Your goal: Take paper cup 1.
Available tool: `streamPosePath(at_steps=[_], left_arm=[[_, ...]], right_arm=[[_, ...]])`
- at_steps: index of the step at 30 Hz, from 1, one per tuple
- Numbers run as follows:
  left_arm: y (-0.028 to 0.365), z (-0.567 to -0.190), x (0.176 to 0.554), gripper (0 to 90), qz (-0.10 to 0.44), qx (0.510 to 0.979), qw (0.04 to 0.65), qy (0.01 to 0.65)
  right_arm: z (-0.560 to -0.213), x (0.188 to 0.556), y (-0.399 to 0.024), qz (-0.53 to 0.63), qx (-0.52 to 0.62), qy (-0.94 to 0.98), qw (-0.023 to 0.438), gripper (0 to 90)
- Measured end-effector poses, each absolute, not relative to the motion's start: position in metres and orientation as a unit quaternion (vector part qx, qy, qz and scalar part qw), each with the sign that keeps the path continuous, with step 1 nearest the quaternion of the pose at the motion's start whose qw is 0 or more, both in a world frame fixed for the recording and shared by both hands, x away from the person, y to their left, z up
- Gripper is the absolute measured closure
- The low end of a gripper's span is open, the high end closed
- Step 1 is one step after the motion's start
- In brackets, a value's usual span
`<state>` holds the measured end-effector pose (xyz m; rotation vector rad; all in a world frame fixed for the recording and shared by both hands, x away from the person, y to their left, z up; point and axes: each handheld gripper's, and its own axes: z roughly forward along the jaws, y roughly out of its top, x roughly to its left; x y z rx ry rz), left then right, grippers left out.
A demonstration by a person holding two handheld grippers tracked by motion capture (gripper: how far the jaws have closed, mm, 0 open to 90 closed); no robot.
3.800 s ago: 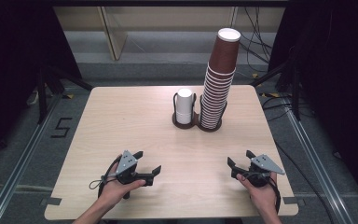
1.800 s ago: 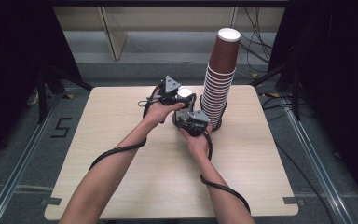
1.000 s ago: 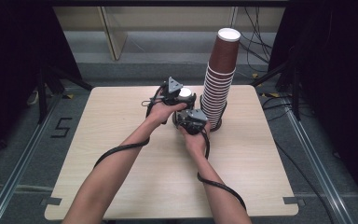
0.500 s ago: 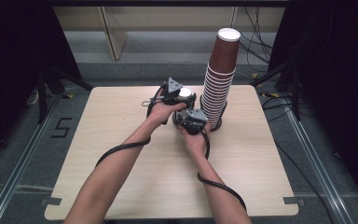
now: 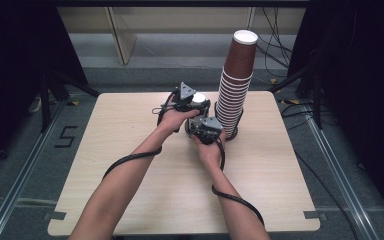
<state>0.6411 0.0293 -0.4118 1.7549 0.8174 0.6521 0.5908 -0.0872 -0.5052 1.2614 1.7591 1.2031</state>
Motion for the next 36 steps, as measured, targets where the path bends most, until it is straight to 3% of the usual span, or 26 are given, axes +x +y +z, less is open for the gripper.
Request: streamPosePath(at_steps=[28, 36], left_arm=[[0.041, -0.339, 0.616, 33.3, 0.324, 0.699, 0.560, 0.304], [0.047, -0.331, 0.604, 33.3, 0.329, 0.703, 0.555, 0.300]], right_arm=[[-0.505, 0.592, -0.087, 0.446, 0.480, 0.676, 0.338, 33.7], [-0.505, 0.591, -0.086, 0.436, 0.472, 0.682, 0.348, 24.0]])
